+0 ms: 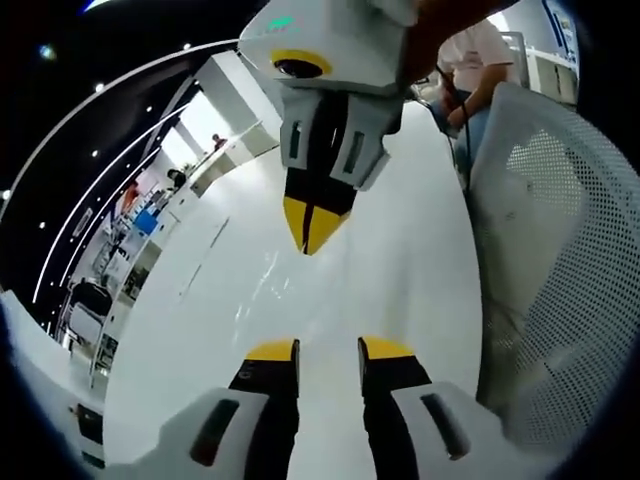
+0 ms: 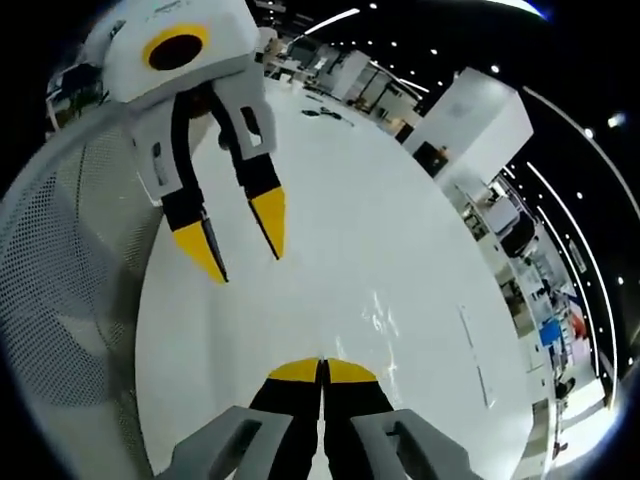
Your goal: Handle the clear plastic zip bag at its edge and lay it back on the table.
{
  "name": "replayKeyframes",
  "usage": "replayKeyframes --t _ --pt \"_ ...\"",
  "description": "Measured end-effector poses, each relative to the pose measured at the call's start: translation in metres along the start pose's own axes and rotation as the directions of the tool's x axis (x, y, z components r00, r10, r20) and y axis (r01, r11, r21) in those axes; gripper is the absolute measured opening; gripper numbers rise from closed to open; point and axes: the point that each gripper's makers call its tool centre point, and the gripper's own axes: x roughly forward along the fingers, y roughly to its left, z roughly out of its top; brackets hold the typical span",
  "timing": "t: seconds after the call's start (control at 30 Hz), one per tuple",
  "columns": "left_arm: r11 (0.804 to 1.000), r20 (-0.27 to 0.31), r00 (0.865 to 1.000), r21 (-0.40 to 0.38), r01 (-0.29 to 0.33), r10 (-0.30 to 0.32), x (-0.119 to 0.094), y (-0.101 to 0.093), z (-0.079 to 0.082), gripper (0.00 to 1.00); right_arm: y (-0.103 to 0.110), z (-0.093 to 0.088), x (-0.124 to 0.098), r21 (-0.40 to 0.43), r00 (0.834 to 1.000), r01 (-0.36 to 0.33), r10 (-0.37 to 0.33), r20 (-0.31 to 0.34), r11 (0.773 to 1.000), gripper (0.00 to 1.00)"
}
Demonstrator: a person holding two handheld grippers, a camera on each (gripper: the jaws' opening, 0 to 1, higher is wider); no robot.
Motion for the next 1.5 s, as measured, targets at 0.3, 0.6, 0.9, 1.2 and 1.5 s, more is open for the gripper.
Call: replayKeyframes --t 0.3,0.6,0.9,1.2,1.5 --pt "0.997 -0.032 0.998 -0.065 -0.05 0.048 -0.011 0.01 -0.023 0.29 -0.003 -0.008 0.006 -0.001 1.0 -0.001 0.001 -0.017 1.0 0.0" --pt "0.988 -0.042 0.997 -0.136 -0.077 0.072 -0.017 0.015 -0.037 0.33 -0.008 -0.011 0.011 -0.003 0.999 0.005 -0.005 -0.035 1.0 0.0" --pt "0.962 0.021 0.997 -0.264 -0.062 0.07 -0.019 0.014 -0.032 0.42 -0.015 -0.013 0.017 -0.009 0.999 0.013 -0.014 -0.048 1.0 0.0" --pt "0.936 0.056 0.996 -0.349 -0.045 0.069 -0.02 0.013 -0.029 0.53 -0.02 -0.017 0.023 0.005 0.998 0.017 -0.017 -0.057 1.0 0.0" --pt "0.878 0.045 0.994 -0.474 -0.064 0.097 -0.019 0.019 -0.033 0.75 -0.028 -0.026 0.035 0.028 0.997 0.025 -0.023 -0.069 0.999 0.0"
